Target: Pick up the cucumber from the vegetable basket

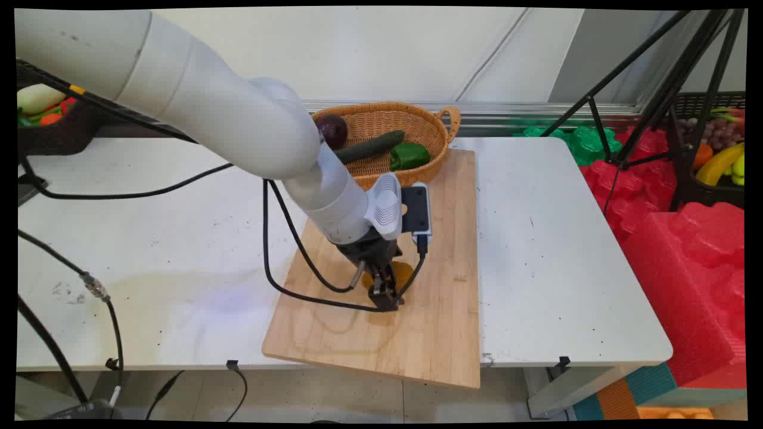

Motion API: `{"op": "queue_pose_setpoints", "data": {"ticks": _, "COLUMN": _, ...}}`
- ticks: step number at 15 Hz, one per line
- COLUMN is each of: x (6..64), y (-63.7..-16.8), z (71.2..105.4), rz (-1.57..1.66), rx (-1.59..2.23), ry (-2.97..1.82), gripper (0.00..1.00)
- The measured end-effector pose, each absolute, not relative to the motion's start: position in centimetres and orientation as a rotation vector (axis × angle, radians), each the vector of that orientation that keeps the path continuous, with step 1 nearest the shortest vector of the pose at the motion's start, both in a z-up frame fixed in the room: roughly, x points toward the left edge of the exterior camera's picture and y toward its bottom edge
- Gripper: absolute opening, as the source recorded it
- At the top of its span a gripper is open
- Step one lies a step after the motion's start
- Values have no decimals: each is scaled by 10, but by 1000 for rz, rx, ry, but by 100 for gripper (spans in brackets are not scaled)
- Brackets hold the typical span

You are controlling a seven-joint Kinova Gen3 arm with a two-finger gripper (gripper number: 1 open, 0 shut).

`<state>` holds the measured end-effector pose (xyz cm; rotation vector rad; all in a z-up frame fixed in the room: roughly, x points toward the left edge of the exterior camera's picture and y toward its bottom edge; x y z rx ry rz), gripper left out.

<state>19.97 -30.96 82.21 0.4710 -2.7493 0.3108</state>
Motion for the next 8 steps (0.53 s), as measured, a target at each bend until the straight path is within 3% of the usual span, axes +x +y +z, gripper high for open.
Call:
{"op": "queue_pose_setpoints", "data": {"ticks": 3, "x": 203, "y": -304, "z": 837, "rz": 336, "rx": 461, "ry": -2717, "gripper": 100}}
{"op": "queue_pose_setpoints", "data": {"ticks": 8, "x": 224, "y": -308, "z": 891, "rz": 417, "rx": 503, "ry": -2599, "gripper": 100}}
